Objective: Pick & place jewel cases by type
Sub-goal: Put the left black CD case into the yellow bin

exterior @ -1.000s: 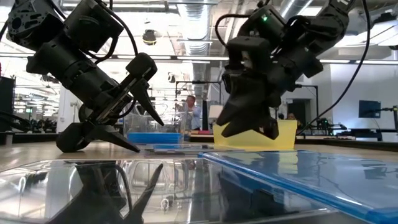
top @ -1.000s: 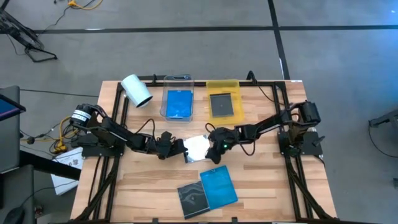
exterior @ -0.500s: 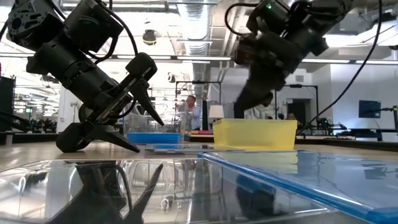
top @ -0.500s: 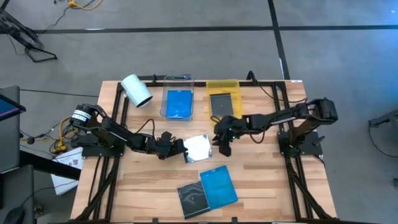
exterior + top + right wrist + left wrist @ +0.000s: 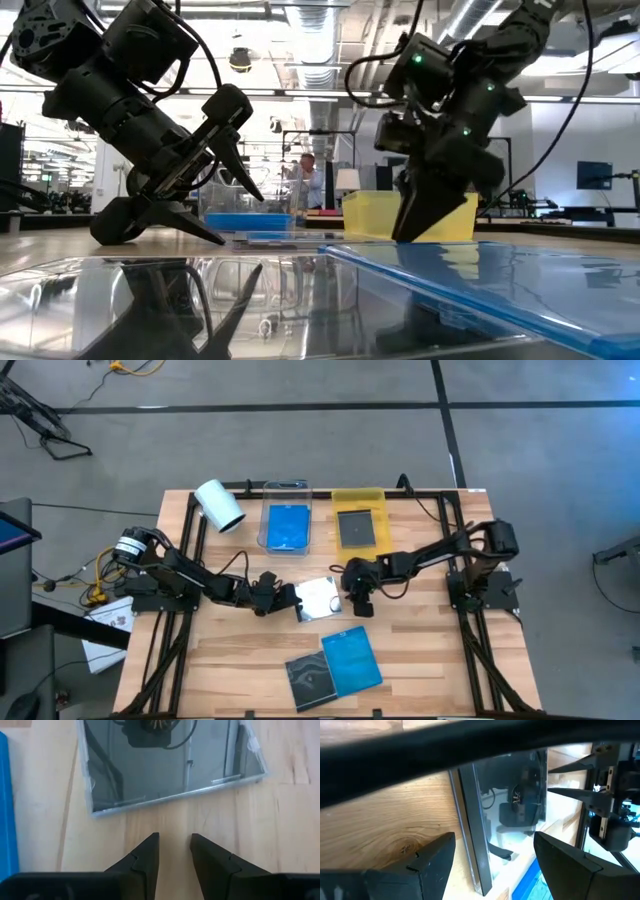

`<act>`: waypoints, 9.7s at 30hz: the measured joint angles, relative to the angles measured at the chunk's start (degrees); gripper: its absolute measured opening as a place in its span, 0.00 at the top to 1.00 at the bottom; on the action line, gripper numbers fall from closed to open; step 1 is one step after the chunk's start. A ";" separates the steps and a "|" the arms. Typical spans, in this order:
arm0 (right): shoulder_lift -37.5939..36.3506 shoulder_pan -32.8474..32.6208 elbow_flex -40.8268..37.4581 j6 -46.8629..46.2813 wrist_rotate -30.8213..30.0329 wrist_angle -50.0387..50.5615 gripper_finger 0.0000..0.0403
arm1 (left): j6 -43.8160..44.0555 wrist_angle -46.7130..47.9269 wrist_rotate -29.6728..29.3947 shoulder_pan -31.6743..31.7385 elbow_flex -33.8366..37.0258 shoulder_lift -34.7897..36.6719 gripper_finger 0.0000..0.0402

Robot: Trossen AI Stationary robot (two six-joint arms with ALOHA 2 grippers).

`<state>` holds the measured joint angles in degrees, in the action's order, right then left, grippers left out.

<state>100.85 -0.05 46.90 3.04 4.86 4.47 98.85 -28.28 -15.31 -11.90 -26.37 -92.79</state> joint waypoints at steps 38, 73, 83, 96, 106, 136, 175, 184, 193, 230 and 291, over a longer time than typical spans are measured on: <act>8.06 -3.20 10.80 2.92 -0.94 6.67 0.73 | -8.24 -1.28 1.99 1.66 -1.46 -0.39 0.34; 7.81 -3.24 9.02 1.30 -0.46 5.48 0.73 | -18.69 -25.50 -6.19 -4.70 8.90 0.37 0.34; 7.81 -3.24 9.02 0.56 -0.37 5.16 0.73 | -24.95 -25.88 -6.50 -4.76 8.24 0.35 0.34; 7.76 -3.26 9.02 -0.25 -0.39 4.91 0.73 | -33.49 -35.90 -7.94 -3.72 7.66 0.37 0.34; 8.07 -3.48 9.02 -2.06 -0.17 2.22 0.73 | -26.79 -29.28 -3.39 0.52 7.19 0.24 0.34; 8.09 -3.68 9.08 -5.81 -0.85 2.74 0.73 | -17.12 -20.53 -1.76 1.03 7.37 0.33 0.57; 1.10 -4.71 8.76 -17.47 -4.66 14.70 0.73 | -21.06 -22.62 1.43 0.94 7.37 0.33 0.78; -15.70 -7.16 8.89 -25.79 -16.36 32.32 0.73 | -21.03 -21.96 1.54 0.94 7.41 0.31 0.78; -30.13 -9.79 8.95 -36.38 -28.60 42.05 0.73 | -21.00 -22.27 1.53 0.94 7.41 0.31 0.78; -22.95 -10.85 9.06 -40.62 -29.96 41.55 0.73 | -24.41 -28.21 3.54 0.94 7.39 0.31 0.89; -36.39 -56.74 9.06 -96.28 -50.02 73.39 0.73 | -46.03 -4.37 34.81 24.37 -30.62 0.31 0.89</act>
<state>64.47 -56.79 55.96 -93.25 -45.16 77.86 52.82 -32.65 19.51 12.47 -56.99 -92.49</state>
